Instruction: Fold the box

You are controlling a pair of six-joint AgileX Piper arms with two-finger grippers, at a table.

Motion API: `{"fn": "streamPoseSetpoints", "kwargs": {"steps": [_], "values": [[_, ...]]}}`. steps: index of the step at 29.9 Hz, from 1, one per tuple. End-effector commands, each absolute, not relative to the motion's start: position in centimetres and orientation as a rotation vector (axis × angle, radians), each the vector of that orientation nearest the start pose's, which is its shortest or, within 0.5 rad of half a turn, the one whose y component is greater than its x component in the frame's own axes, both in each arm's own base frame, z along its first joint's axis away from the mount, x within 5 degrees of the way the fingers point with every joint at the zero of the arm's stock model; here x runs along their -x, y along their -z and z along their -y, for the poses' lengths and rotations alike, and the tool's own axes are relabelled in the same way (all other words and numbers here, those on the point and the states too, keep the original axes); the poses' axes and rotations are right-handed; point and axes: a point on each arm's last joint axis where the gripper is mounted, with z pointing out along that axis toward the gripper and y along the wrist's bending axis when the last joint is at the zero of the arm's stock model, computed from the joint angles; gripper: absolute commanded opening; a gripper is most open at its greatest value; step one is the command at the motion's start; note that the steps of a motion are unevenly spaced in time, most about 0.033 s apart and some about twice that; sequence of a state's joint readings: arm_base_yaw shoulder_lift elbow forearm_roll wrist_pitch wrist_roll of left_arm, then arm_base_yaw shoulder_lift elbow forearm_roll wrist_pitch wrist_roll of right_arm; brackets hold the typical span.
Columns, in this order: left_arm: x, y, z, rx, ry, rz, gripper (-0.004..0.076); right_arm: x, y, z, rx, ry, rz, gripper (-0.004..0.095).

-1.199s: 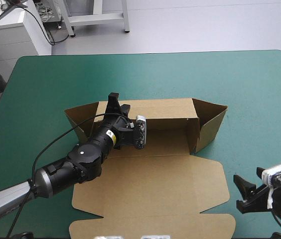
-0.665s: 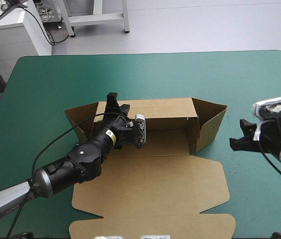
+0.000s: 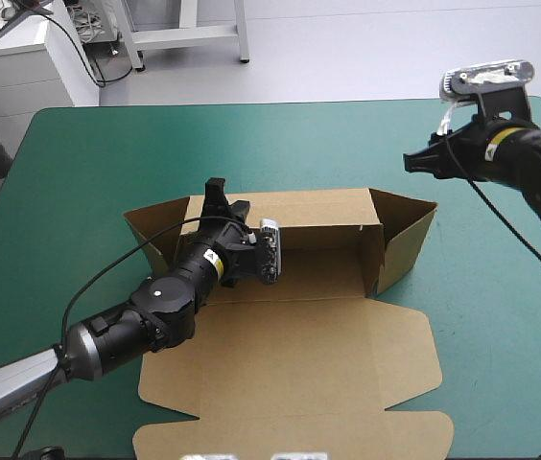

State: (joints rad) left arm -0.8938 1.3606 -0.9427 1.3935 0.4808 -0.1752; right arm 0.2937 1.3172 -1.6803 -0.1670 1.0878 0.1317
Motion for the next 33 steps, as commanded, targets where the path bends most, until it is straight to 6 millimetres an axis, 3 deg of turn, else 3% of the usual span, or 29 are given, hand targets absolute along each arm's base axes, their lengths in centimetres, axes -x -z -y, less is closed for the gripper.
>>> {"fn": "streamPoseSetpoints", "kwargs": {"steps": [1, 8, 14, 22, 33], "values": [[-21.6, -33.2, 20.4, -1.507, -0.669, -1.218, -0.0008, -27.6, -48.9, -5.3, 0.195, -0.123, -2.144, 0.0509], [-21.6, -33.2, 20.4, -1.507, -0.669, -1.218, -0.0008, -33.6, -45.5, -5.4, 0.257, -0.138, -2.267, 0.0509], [-21.6, -33.2, 20.4, -1.508, -0.668, -1.217, -0.0008, -36.1, -42.2, -5.8, 0.31, -0.126, -2.386, 0.0509], [-21.5, -33.2, 20.4, -1.509, -0.663, -1.213, -0.0008, -36.9, -39.2, -6.3, 0.425, -0.165, -2.552, 0.0509], [-21.5, -33.2, 20.5, -1.512, -0.655, -1.208, -0.0008, -36.8, -39.2, -6.7, 0.442, -0.223, -2.556, 0.0508]]}}
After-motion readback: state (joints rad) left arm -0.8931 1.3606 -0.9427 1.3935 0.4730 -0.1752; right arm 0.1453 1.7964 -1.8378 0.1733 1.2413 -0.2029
